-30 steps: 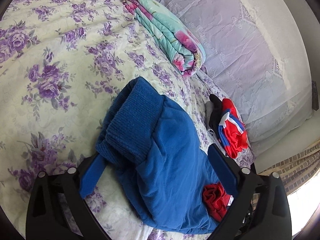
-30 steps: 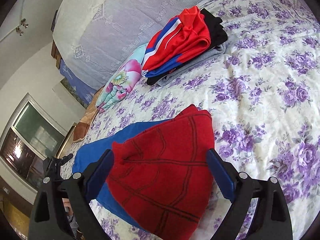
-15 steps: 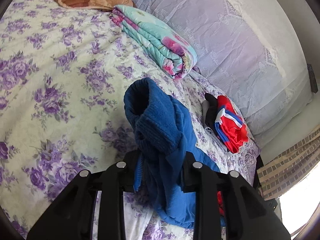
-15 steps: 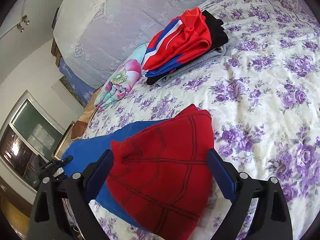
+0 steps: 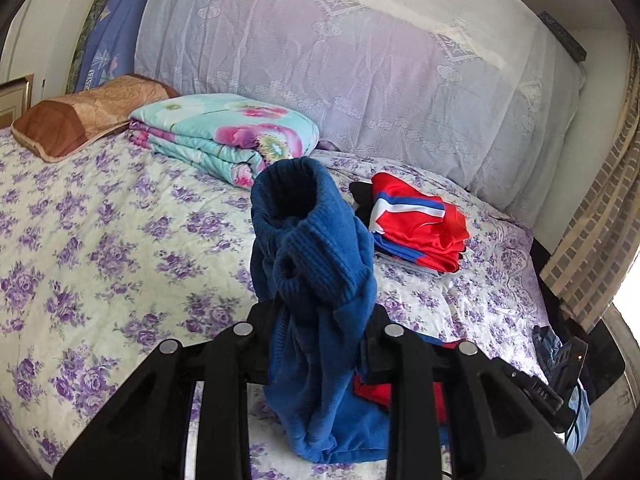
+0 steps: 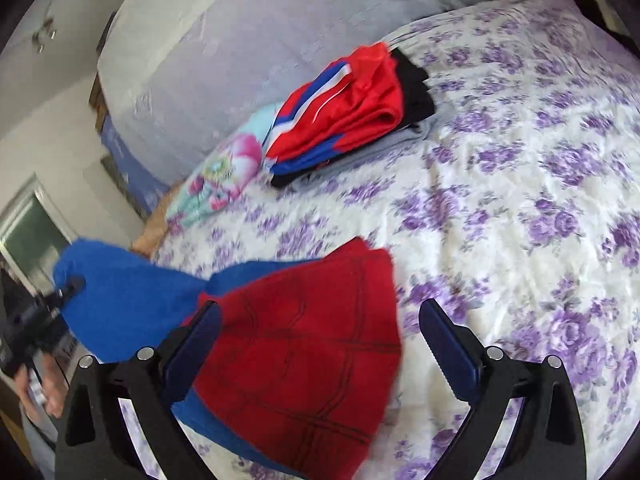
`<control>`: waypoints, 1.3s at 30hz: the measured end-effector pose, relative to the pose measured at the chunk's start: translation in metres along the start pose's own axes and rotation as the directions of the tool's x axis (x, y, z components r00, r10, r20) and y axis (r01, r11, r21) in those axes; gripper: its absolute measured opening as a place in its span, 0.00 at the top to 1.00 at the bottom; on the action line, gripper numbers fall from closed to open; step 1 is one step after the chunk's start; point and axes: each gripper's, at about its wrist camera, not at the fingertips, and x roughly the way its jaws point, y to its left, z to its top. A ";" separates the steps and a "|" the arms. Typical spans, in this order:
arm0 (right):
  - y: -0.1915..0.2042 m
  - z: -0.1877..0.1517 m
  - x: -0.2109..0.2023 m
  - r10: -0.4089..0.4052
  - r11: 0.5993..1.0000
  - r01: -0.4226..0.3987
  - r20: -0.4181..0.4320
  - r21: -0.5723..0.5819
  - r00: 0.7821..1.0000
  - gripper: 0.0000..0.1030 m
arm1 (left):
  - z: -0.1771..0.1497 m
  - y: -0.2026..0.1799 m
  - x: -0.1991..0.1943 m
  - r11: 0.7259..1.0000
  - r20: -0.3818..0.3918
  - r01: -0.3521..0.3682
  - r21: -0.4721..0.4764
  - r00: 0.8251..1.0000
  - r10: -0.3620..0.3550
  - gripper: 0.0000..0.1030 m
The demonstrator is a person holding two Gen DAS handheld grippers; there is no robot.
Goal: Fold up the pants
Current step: 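Grasp the blue knit waistband with the left gripper and lift it, then lay the waistband over the folded pants and open the left gripper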
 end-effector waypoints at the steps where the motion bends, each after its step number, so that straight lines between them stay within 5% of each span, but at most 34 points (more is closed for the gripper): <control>1: -0.010 0.002 -0.002 0.021 0.998 -0.022 0.010 0.061 1.000 0.04 | 0.001 -0.009 0.000 1.000 0.004 0.004 0.016 1.000 -0.004 0.75; 6: -0.049 0.004 -0.007 0.118 0.951 -0.126 0.045 0.282 0.992 0.04 | 0.004 -0.058 0.007 0.994 0.014 0.021 0.104 1.000 -0.023 0.76; 10: -0.059 0.006 -0.021 0.117 0.937 -0.150 0.122 0.316 0.986 0.04 | -0.009 -0.113 0.020 0.971 0.009 0.030 0.237 0.999 -0.034 0.76; 18: -0.078 0.009 -0.034 0.116 0.910 -0.183 0.194 0.373 0.974 0.04 | -0.096 -0.223 0.081 0.846 -0.136 0.108 0.523 0.990 -0.042 0.76; 22: -0.090 0.010 -0.048 0.087 0.898 -0.186 0.255 0.398 0.963 0.04 | -0.146 -0.235 0.111 0.800 -0.215 0.107 0.591 0.976 0.028 0.73; 26: -0.089 0.011 -0.043 0.079 0.907 -0.165 0.230 0.386 0.970 0.04 | -0.164 -0.231 0.104 0.772 -0.240 0.133 0.621 0.971 0.025 0.55; 29: -0.082 0.011 -0.043 0.054 0.931 -0.129 0.219 0.342 0.974 0.04 | -0.153 -0.215 0.084 0.805 -0.289 0.230 0.547 0.954 -0.076 0.22; 30: -0.079 0.011 -0.043 0.044 0.939 -0.117 0.223 0.323 0.974 0.04 | -0.148 -0.210 0.075 0.820 -0.276 0.235 0.523 0.956 -0.098 0.18; 34: -0.057 0.010 -0.053 0.071 0.973 -0.127 0.273 0.195 0.959 0.04 | -0.124 -0.183 0.052 0.870 -0.199 0.193 0.455 0.974 -0.112 0.18; 37: -0.012 0.005 -0.064 0.181 0.984 -0.170 0.315 -0.061 0.932 0.05 | -0.106 -0.148 0.056 0.926 -0.165 0.093 0.367 0.986 -0.034 0.18; 39: 0.025 -0.005 -0.067 0.234 0.954 -0.157 0.304 -0.257 0.924 0.08 | -0.097 -0.121 0.059 0.958 -0.174 0.066 0.278 0.985 -0.017 0.18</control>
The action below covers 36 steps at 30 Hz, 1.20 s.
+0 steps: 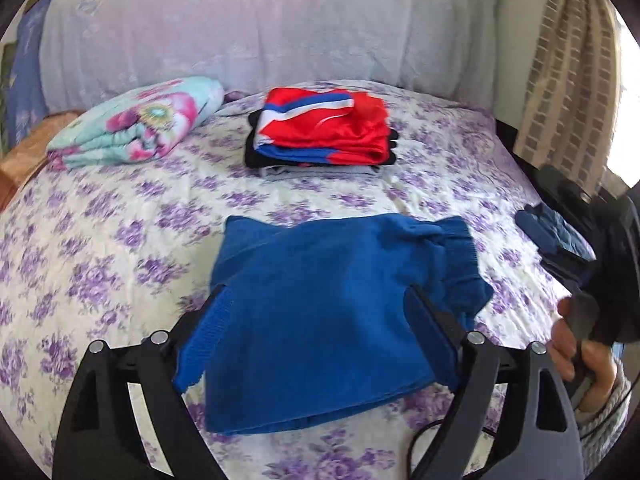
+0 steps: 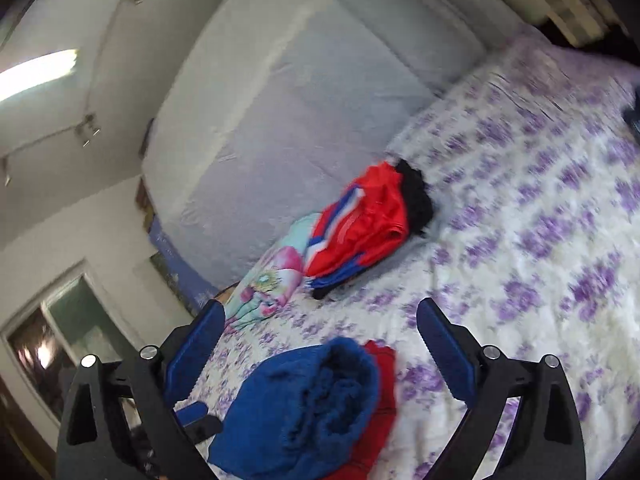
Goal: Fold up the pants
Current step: 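Lay the waistband over the folded pants and open the left gripper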
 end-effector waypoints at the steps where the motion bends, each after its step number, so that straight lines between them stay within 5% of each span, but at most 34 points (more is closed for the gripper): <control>1: 0.015 -0.002 0.003 0.009 0.997 -0.011 -0.019 -0.075 1.000 0.09 | 0.000 0.011 0.000 0.999 0.000 -0.002 -0.037 1.000 0.002 0.18; 3: 0.035 -0.008 0.016 -0.021 0.984 0.007 -0.076 -0.177 0.997 0.15 | -0.002 0.026 0.002 0.997 -0.002 -0.020 -0.073 1.000 0.020 0.18; 5: 0.038 -0.018 0.035 -0.174 0.959 0.131 -0.156 -0.251 0.972 0.17 | -0.007 0.033 0.010 0.997 -0.025 -0.052 -0.062 0.998 0.051 0.18; 8: 0.004 -0.035 0.062 -0.363 0.924 0.288 -0.345 -0.250 0.866 0.17 | -0.024 0.039 0.030 0.996 -0.104 -0.082 -0.036 0.992 0.078 0.16; 11: -0.035 -0.038 0.062 -0.333 0.943 0.299 -0.458 -0.147 0.824 0.03 | -0.041 0.054 0.045 0.995 -0.166 -0.033 -0.091 0.986 0.017 0.04; 15: -0.048 -0.038 0.063 -0.264 0.962 0.263 -0.497 -0.074 0.827 0.03 | -0.042 0.068 0.046 0.985 -0.179 0.039 -0.168 0.981 -0.070 0.04; 21: 0.010 -0.008 0.034 -0.218 0.969 0.176 -0.262 -0.176 0.940 0.03 | -0.012 0.073 0.012 0.989 -0.036 0.041 -0.140 0.998 -0.046 0.05; 24: 0.061 -0.012 0.042 -0.157 0.936 0.060 -0.260 -0.347 0.953 0.10 | 0.027 0.075 0.022 0.990 -0.020 0.038 -0.135 0.999 -0.041 0.05; 28: 0.107 -0.044 0.060 -0.154 0.858 -0.049 -0.347 -0.511 0.925 0.12 | 0.060 0.072 0.069 0.996 -0.108 -0.013 -0.093 0.994 0.003 0.05; 31: 0.108 -0.063 0.071 -0.161 0.849 -0.091 -0.419 -0.521 0.893 0.12 | 0.059 0.070 0.102 0.998 -0.189 -0.056 -0.041 0.981 0.048 0.05; 33: 0.093 -0.074 0.082 -0.194 0.867 -0.087 -0.494 -0.490 0.848 0.12 | 0.051 0.073 0.121 0.998 -0.238 -0.068 -0.018 0.969 0.061 0.04; 35: 0.073 -0.088 0.095 -0.200 0.894 -0.105 -0.597 -0.436 0.777 0.10 | 0.043 0.085 0.137 0.996 -0.268 -0.081 -0.039 0.961 0.068 0.04; 36: 0.071 -0.090 0.097 -0.182 0.897 -0.127 -0.614 -0.424 0.768 0.05 | 0.040 0.092 0.146 0.995 -0.282 -0.064 -0.074 0.959 0.041 0.04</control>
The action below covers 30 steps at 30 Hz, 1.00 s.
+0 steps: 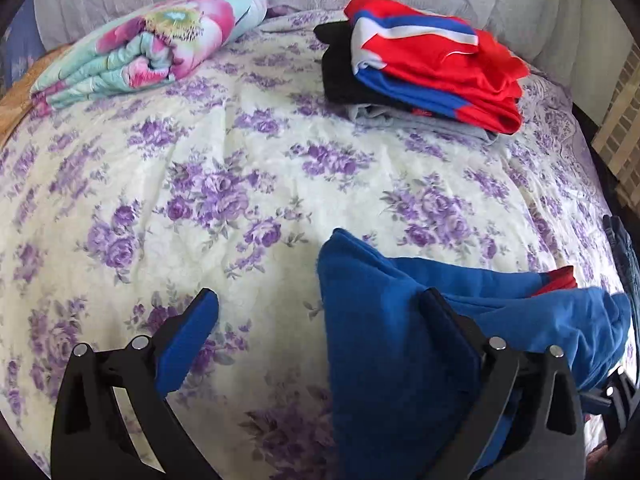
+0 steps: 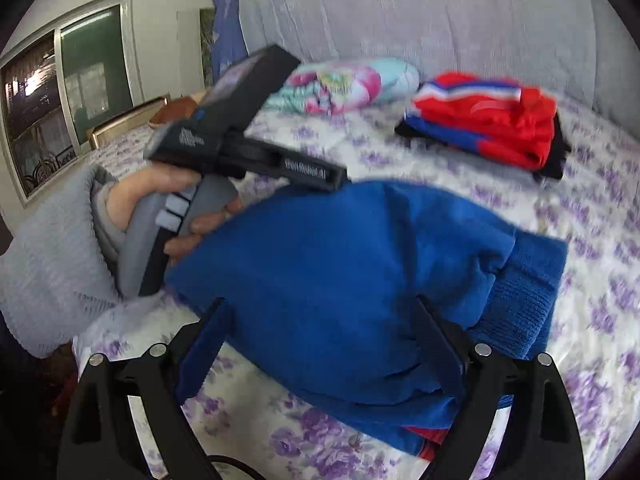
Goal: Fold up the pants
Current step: 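Lay the waistband over the folded pants and open the left gripper, then grasp the knit end of the blue bundle with the right gripper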
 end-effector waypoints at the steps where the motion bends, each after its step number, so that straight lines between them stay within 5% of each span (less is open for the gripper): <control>1: 0.002 0.001 0.000 0.010 1.000 -0.010 0.000 -0.009 1.000 0.03 | 0.001 0.006 0.007 0.999 -0.009 0.021 -0.028 1.000 -0.021 0.04; 5: 0.014 0.000 0.008 -0.045 0.997 0.043 -0.034 -0.066 0.998 0.03 | 0.006 0.006 0.012 1.000 0.043 -0.021 -0.014 0.999 0.022 0.04; 9: 0.008 -0.003 0.000 0.006 1.000 -0.006 0.006 -0.027 1.000 0.03 | 0.005 0.033 -0.010 0.987 0.147 0.088 -0.136 0.987 -0.068 0.05; 13: -0.004 -0.007 -0.026 0.067 0.997 -0.072 0.141 0.030 0.988 0.04 | -0.013 0.060 -0.053 0.955 0.259 0.193 -0.226 0.957 -0.132 0.06; 18: -0.004 0.001 -0.071 -0.030 0.998 0.008 0.374 0.058 0.927 0.04 | -0.055 0.034 -0.087 0.959 0.243 0.256 -0.119 0.944 -0.222 0.05; 22: -0.016 0.026 -0.050 -0.150 0.987 0.130 0.247 0.096 0.957 0.04 | -0.071 0.005 -0.081 0.983 0.160 0.185 -0.024 0.971 -0.179 0.05; 25: -0.038 0.022 -0.007 -0.280 0.955 0.269 0.082 0.125 0.956 0.04 | -0.076 0.008 -0.055 0.982 0.057 0.180 -0.051 0.983 -0.177 0.04; 27: -0.054 0.015 0.009 -0.242 0.957 0.238 0.007 0.166 0.970 0.03 | -0.074 0.010 -0.053 0.979 0.055 0.197 -0.052 0.979 -0.194 0.04; 30: -0.054 0.014 0.003 -0.242 0.957 0.232 0.037 0.176 0.970 0.03 | -0.076 0.007 -0.053 0.984 0.071 0.176 -0.035 0.982 -0.173 0.04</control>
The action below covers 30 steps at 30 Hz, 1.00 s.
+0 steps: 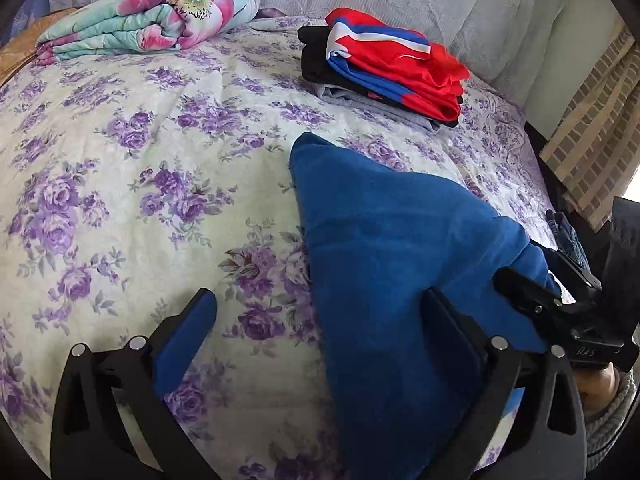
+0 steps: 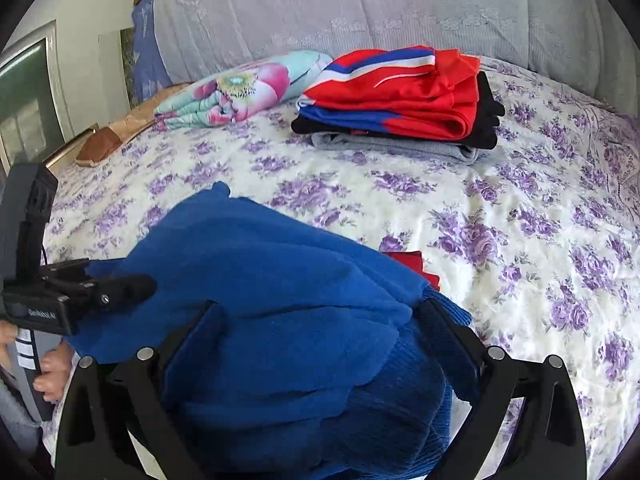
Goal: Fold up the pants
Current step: 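Grasp the knit end of the blue bundle with the right gripper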
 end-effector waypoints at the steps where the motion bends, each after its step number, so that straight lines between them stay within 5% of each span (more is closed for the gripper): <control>1: 0.001 0.000 -0.001 -0.004 1.000 0.004 0.006 -0.006 1.000 0.03 | 0.000 0.001 0.000 1.000 0.001 0.005 -0.006 1.000 -0.005 0.04; 9: -0.003 -0.001 -0.045 0.013 0.998 -0.025 0.229 0.049 0.973 0.04 | -0.006 -0.012 -0.012 0.995 0.064 -0.091 0.029 0.994 0.089 0.04; 18: -0.002 -0.012 -0.040 -0.017 0.998 0.009 0.127 0.062 0.992 0.04 | -0.007 -0.015 -0.015 0.990 0.085 -0.136 0.044 0.988 0.132 0.04; 22: -0.007 -0.020 -0.002 -0.017 0.996 0.024 -0.091 0.080 0.996 0.03 | -0.007 -0.013 -0.013 0.992 0.075 -0.122 0.036 0.990 0.119 0.04; 30: -0.011 -0.021 -0.017 0.007 0.993 -0.006 -0.010 0.120 1.000 0.03 | -0.008 -0.012 -0.013 0.993 0.073 -0.112 0.025 0.991 0.110 0.04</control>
